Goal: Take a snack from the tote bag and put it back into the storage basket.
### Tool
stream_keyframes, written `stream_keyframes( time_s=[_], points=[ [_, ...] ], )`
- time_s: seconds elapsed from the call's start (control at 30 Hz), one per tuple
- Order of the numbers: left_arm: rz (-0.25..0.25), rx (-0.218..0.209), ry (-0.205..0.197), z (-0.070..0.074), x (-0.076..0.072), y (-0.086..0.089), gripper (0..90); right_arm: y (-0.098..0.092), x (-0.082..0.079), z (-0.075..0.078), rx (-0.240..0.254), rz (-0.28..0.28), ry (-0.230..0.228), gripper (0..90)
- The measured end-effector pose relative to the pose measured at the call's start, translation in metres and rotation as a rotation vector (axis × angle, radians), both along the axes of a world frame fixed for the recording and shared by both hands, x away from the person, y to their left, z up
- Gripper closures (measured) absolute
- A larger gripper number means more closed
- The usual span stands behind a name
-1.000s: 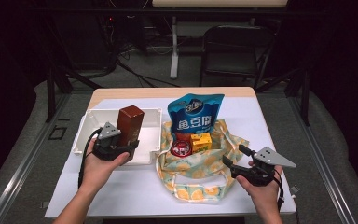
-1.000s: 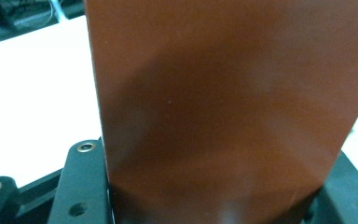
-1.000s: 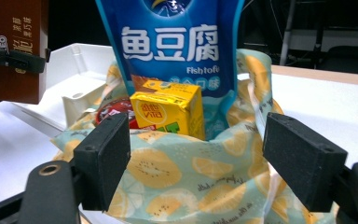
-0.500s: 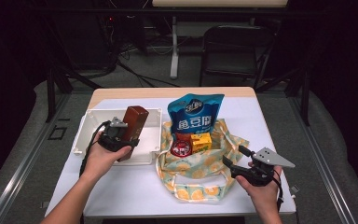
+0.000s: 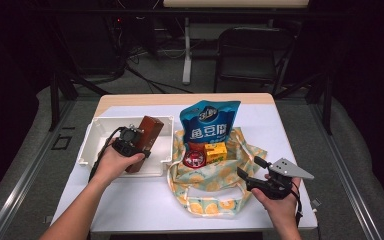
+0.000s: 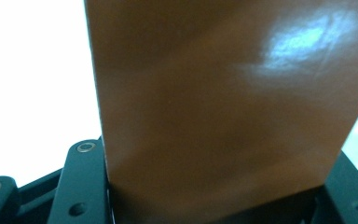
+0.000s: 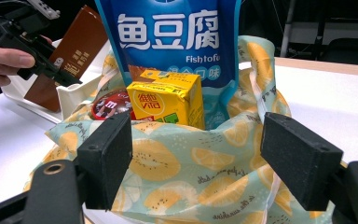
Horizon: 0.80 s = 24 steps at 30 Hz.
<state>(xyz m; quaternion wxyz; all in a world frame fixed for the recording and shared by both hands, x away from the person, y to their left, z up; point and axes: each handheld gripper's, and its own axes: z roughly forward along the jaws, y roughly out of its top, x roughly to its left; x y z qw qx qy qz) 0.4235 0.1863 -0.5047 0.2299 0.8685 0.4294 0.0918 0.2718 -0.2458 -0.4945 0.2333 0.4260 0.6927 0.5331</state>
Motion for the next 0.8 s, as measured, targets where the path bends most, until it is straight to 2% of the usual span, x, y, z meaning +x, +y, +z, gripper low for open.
stream_keyframes(
  time_s=[0.07, 0.33, 0.4, 0.43, 0.5, 0.57, 0.6, 0.67, 0.7, 0.77, 0.8],
  points=[
    [-0.011, 0.009, 0.023, -0.002, 0.002, -0.002, 42.8, 0.0, 0.0, 0.0, 0.001, 0.001, 0.001, 24.8],
    [-0.025, 0.056, 0.071, -0.004, 0.01, -0.01, 42.2, 0.001, 0.0, -0.001, 0.005, 0.0, 0.002, 24.7],
    [-0.021, 0.049, 0.072, -0.005, 0.012, -0.011, 41.5, 0.001, 0.001, -0.001, 0.006, 0.0, 0.003, 24.7],
    [-0.011, 0.031, 0.081, -0.005, 0.013, -0.01, 40.3, 0.001, 0.001, -0.001, 0.003, 0.0, 0.004, 24.7],
    [-0.009, 0.006, 0.091, -0.006, 0.014, -0.009, 27.7, 0.0, 0.001, -0.001, 0.0, 0.0, 0.006, 24.6],
    [0.018, -0.029, 0.057, -0.001, 0.012, -0.006, 23.0, 0.0, 0.001, -0.001, 0.007, -0.003, 0.004, 24.6],
    [0.026, -0.054, 0.045, 0.002, 0.011, -0.005, 23.0, -0.001, 0.001, -0.001, 0.006, -0.005, 0.005, 24.5],
    [0.029, -0.074, 0.013, 0.008, 0.007, -0.003, 24.3, -0.001, 0.001, -0.001, 0.01, -0.006, 0.003, 24.4],
    [0.032, -0.078, -0.012, 0.012, 0.004, -0.002, 25.7, -0.001, 0.001, -0.001, 0.009, -0.006, 0.003, 24.3],
    [0.06, -0.123, -0.07, 0.021, -0.006, 0.001, 33.0, -0.001, 0.001, -0.001, 0.01, -0.006, 0.003, 24.3],
    [0.064, -0.152, -0.087, 0.025, -0.011, 0.004, 40.0, -0.001, 0.001, -0.001, 0.009, -0.004, 0.004, 24.2]
  ],
)
